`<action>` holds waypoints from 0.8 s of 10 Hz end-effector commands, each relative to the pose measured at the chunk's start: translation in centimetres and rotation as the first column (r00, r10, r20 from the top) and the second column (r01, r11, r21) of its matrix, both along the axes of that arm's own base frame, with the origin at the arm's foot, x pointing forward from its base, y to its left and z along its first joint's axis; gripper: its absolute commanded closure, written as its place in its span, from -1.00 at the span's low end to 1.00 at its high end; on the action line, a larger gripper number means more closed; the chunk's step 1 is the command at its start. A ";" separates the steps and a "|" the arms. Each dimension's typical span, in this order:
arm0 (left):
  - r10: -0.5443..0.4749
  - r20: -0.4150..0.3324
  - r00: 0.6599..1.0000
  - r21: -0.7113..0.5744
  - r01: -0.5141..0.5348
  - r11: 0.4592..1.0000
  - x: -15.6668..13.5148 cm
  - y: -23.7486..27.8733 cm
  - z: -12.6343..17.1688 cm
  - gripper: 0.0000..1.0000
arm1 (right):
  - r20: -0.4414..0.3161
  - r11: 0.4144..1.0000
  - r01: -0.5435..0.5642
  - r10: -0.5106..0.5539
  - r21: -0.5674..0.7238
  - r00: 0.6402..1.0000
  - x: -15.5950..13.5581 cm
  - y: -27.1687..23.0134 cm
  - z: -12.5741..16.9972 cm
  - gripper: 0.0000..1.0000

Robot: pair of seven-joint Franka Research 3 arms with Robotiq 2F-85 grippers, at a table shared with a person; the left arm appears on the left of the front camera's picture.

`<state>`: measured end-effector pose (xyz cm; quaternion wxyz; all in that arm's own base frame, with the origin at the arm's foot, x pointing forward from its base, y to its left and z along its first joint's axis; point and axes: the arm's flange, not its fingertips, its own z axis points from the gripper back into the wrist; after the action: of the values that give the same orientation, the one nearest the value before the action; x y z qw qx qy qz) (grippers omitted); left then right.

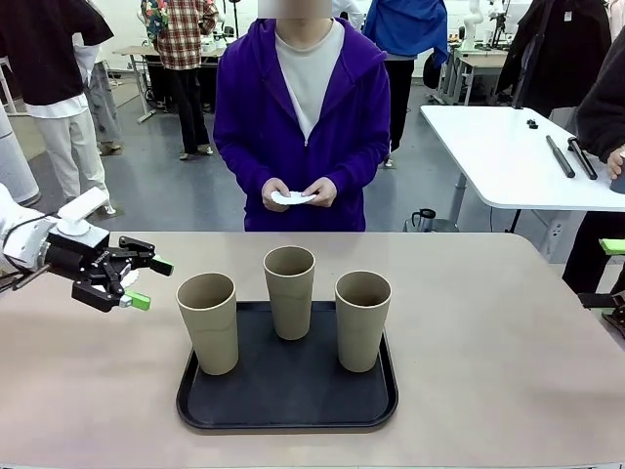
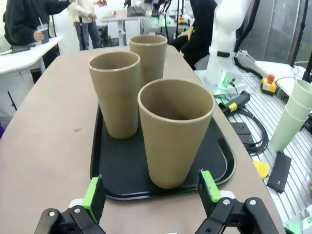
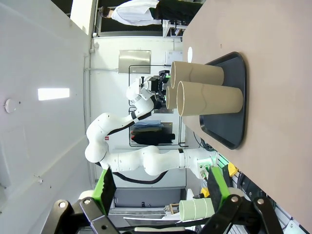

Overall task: Place coasters on the table and set cups on them.
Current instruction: Pick up one Reusable plastic cup and place it on a coaster set by the human.

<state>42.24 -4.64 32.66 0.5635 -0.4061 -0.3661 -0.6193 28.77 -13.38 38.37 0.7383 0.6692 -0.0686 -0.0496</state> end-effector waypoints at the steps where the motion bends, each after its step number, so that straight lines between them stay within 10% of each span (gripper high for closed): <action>1: 0.010 -0.038 0.999 0.006 -0.009 1.000 -0.2 -1.1 -0.8 -1.00 | 0.008 1.000 0.007 -0.007 0.009 1.000 0.1 0.0 0.1 -1.00; 8: 0.006 -0.036 0.999 0.018 -0.005 1.000 0.0 -0.6 -0.5 -1.00 | 0.008 1.000 0.007 -0.007 0.009 1.000 0.1 0.0 0.1 -1.00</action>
<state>42.20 -5.24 32.14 0.5754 -0.4109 -0.3514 -0.6137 28.77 -13.38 38.37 0.7383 0.6692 -0.0686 -0.0496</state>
